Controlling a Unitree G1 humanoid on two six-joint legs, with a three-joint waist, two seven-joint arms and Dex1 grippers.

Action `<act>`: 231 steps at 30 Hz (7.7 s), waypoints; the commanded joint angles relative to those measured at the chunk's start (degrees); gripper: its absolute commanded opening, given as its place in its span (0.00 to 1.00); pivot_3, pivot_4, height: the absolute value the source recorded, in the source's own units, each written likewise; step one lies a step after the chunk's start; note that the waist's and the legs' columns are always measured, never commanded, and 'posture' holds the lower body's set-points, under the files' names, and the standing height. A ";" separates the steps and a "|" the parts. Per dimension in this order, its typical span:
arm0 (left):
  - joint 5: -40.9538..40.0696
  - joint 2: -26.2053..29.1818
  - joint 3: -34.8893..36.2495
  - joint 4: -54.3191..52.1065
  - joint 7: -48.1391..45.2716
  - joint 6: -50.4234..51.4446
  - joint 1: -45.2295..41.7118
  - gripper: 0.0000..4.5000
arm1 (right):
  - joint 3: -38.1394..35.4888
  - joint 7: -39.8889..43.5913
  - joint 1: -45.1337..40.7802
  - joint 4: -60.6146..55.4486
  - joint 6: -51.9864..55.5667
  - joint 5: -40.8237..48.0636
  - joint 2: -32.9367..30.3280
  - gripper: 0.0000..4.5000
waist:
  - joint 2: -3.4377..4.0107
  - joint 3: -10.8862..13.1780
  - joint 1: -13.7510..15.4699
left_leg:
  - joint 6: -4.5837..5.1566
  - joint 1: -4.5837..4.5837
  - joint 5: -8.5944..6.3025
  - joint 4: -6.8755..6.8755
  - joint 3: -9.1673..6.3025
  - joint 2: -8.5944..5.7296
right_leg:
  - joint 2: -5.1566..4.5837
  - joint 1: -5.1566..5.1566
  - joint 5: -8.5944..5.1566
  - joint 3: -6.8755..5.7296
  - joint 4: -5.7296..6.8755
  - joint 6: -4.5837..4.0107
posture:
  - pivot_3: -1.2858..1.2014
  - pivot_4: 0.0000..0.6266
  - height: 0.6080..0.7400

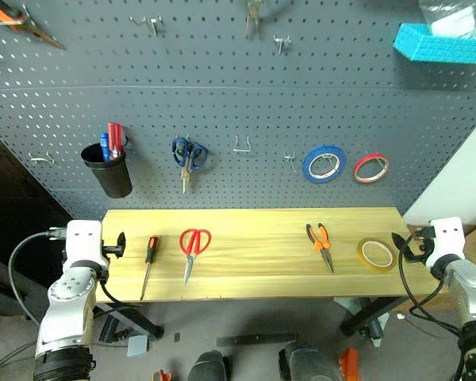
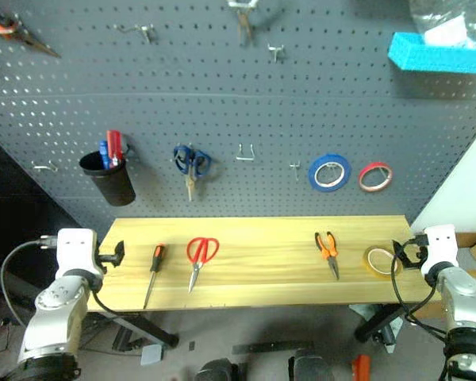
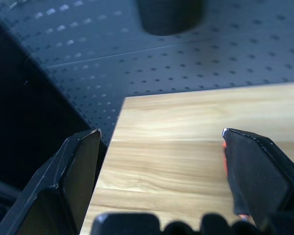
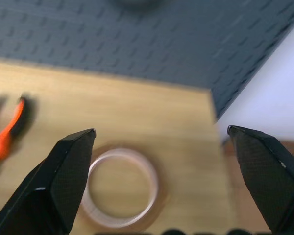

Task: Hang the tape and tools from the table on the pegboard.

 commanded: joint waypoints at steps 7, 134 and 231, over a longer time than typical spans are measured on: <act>-7.34 0.86 -15.94 -18.05 -19.54 9.96 -6.01 0.95 | 3.46 3.66 2.36 -16.78 19.34 2.35 -2.06 1.00 | 0.04 5.77 0.48 | 0.08 -0.91 -0.05 0.00 0.13 0.07 | -0.02 -0.87 0.01 0.14 0.06 0.14 | 0.48 0.56 1.00; -12.44 1.59 -17.18 -8.34 -37.56 -5.75 -23.15 0.96 | 20.25 -5.65 -8.55 -52.19 42.74 -26.17 27.54 0.96 | -0.75 10.64 -0.87 | 0.49 -2.96 -0.42 1.03 0.49 -0.05 | -0.18 -3.16 0.64 0.72 0.94 0.84 | 0.46 0.50 1.00; -18.08 -0.31 -5.22 -16.43 -24.82 -7.79 -18.83 0.96 | 20.79 -26.28 -61.20 0.36 -1.36 -13.96 39.51 0.55 | -1.52 7.59 0.31 | 0.47 -3.01 -0.40 0.95 0.69 -0.08 | -0.28 -3.45 0.74 0.69 1.07 0.68 | 0.53 0.33 1.00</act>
